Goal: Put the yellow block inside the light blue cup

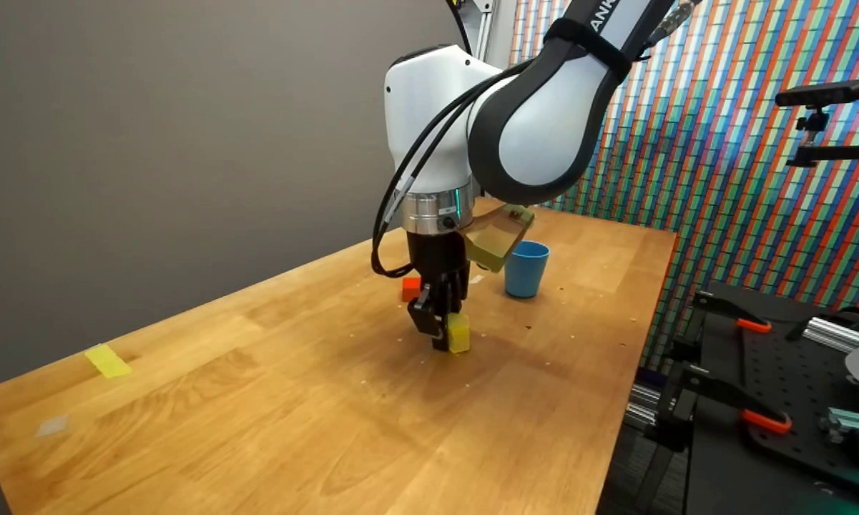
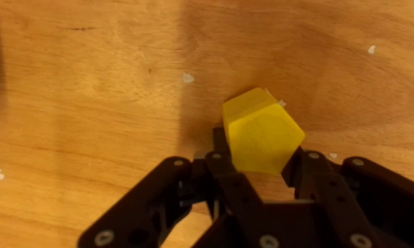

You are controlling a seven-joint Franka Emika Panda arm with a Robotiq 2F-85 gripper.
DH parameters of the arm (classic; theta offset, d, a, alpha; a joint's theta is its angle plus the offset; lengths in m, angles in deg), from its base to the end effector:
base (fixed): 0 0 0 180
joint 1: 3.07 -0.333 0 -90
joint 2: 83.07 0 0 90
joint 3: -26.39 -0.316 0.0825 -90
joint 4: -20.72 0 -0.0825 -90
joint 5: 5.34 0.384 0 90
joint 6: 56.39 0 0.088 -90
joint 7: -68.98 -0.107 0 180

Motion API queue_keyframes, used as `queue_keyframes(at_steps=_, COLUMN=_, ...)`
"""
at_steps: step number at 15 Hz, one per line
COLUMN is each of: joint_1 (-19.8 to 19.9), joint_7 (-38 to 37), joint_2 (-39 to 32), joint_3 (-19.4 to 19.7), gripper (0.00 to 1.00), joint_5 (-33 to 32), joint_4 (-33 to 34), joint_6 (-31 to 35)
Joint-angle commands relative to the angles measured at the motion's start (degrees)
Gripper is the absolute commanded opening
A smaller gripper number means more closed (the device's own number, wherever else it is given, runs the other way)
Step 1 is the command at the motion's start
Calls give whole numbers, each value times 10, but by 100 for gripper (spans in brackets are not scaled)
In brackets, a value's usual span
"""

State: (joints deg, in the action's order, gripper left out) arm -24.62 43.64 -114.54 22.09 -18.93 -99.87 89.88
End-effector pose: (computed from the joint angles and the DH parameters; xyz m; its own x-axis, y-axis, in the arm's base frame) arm 0.5064 0.2503 0.1443 0.9781 0.1985 -0.0620 0.2044 -0.9728 0.1093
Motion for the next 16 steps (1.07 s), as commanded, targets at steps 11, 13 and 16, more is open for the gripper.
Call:
queue_keyframes(at_steps=11, joint_1=17, joint_7=-146, joint_2=286, joint_3=30, gripper=19, joint_5=-86, joint_4=-128, joint_6=-100)
queue_keyframes(at_steps=13, joint_1=51, joint_7=-186, joint_2=325, joint_3=31, gripper=19, joint_5=-130, joint_4=-139, joint_6=-104)
queue_keyframes(at_steps=16, joint_1=105, joint_7=-245, joint_2=344, joint_3=25, gripper=19, joint_5=-199, joint_4=-139, joint_6=-94)
